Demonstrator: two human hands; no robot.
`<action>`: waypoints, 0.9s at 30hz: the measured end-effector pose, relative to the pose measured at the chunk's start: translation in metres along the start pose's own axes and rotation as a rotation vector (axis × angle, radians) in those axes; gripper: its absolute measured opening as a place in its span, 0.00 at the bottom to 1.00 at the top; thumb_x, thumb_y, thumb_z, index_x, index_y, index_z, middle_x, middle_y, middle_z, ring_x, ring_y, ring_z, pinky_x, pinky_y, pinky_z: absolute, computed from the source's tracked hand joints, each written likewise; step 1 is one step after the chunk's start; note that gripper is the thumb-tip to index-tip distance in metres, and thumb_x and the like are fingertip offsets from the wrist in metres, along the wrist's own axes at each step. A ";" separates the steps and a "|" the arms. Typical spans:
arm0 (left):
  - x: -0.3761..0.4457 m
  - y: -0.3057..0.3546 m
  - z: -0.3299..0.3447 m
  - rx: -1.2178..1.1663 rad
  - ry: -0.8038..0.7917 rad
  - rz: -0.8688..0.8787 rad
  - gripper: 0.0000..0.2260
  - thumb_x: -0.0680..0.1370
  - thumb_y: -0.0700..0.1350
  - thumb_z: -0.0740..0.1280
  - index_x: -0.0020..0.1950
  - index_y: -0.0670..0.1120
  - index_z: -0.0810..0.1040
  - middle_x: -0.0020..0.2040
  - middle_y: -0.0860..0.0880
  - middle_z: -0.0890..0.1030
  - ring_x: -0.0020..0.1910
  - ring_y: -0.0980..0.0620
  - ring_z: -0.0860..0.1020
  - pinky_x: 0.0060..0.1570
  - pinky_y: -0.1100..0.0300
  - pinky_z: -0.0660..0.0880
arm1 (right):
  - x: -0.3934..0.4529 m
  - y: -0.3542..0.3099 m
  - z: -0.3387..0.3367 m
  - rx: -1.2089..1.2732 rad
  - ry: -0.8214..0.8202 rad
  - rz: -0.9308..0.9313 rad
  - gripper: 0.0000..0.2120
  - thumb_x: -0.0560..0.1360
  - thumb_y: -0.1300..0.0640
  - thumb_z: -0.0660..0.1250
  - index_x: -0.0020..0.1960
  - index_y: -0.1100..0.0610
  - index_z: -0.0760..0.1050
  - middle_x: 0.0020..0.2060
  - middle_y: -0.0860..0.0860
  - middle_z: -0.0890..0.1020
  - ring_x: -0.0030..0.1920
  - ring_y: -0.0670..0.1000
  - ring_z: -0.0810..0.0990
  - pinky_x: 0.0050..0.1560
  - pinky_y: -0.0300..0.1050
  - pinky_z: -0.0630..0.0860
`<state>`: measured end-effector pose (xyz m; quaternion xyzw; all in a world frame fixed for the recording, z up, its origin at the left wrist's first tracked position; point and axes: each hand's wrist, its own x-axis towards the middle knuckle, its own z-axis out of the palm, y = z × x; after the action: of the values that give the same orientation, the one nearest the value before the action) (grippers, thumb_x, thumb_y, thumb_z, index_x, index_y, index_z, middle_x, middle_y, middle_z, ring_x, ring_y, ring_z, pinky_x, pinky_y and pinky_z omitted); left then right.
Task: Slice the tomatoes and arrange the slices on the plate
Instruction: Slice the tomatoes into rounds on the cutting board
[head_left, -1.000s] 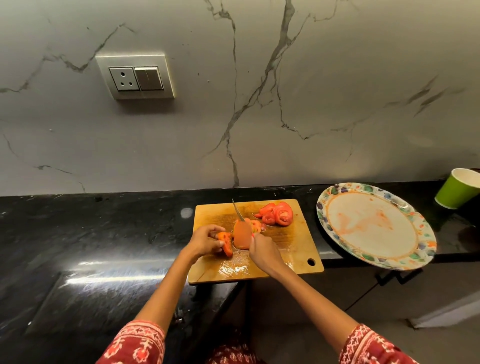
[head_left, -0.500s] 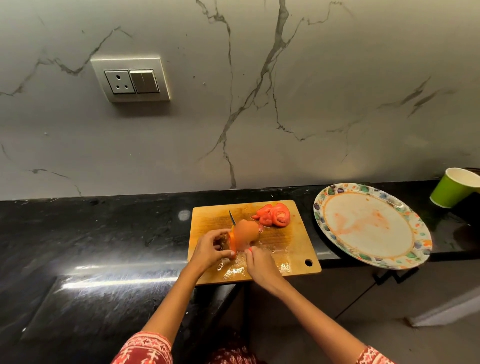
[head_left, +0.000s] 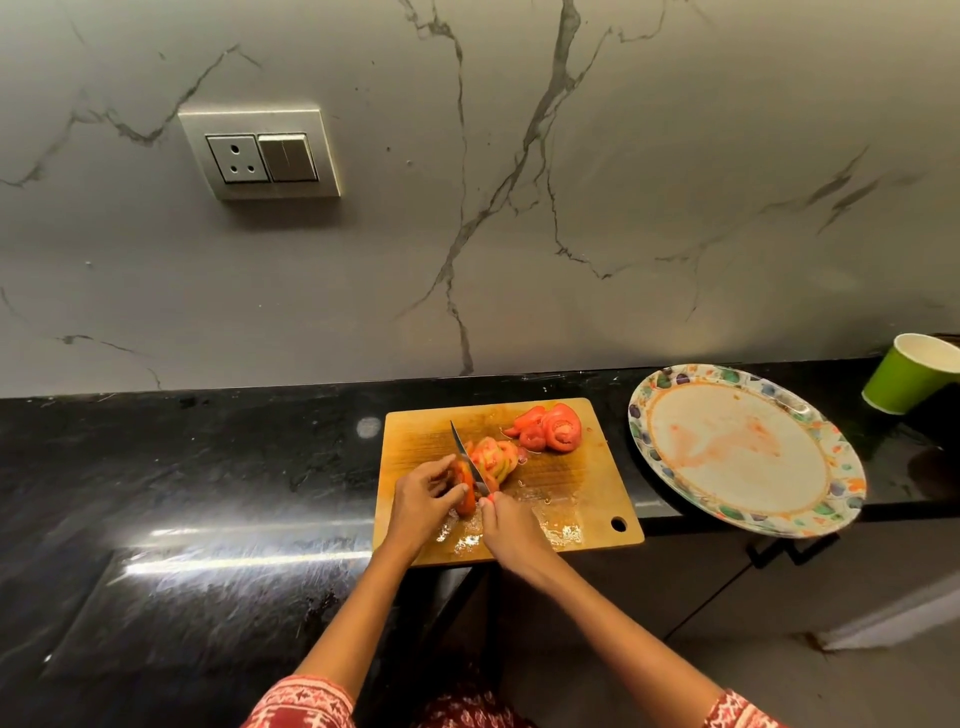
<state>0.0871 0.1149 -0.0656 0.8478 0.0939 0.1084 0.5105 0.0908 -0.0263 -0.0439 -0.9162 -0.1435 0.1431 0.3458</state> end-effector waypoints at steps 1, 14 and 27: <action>0.000 0.001 0.000 -0.002 0.005 -0.003 0.21 0.71 0.36 0.72 0.63 0.39 0.75 0.58 0.47 0.77 0.57 0.55 0.75 0.50 0.73 0.73 | 0.000 0.000 0.000 -0.001 -0.001 0.000 0.16 0.82 0.56 0.51 0.51 0.64 0.74 0.43 0.59 0.78 0.41 0.51 0.72 0.39 0.42 0.63; 0.003 0.002 -0.008 0.031 0.030 0.024 0.16 0.71 0.36 0.72 0.57 0.38 0.79 0.56 0.44 0.80 0.56 0.52 0.77 0.47 0.80 0.69 | -0.004 -0.001 0.000 -0.029 -0.010 -0.009 0.16 0.82 0.56 0.50 0.53 0.64 0.73 0.43 0.57 0.76 0.42 0.53 0.72 0.41 0.42 0.63; 0.001 0.008 -0.009 0.016 0.087 -0.012 0.14 0.70 0.37 0.73 0.55 0.40 0.80 0.52 0.46 0.82 0.48 0.56 0.78 0.41 0.78 0.72 | -0.007 0.003 0.003 -0.049 0.002 -0.010 0.17 0.82 0.56 0.50 0.52 0.65 0.74 0.42 0.57 0.75 0.41 0.51 0.70 0.41 0.42 0.62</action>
<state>0.0860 0.1187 -0.0541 0.8459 0.1218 0.1414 0.4996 0.0835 -0.0294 -0.0467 -0.9238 -0.1512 0.1370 0.3240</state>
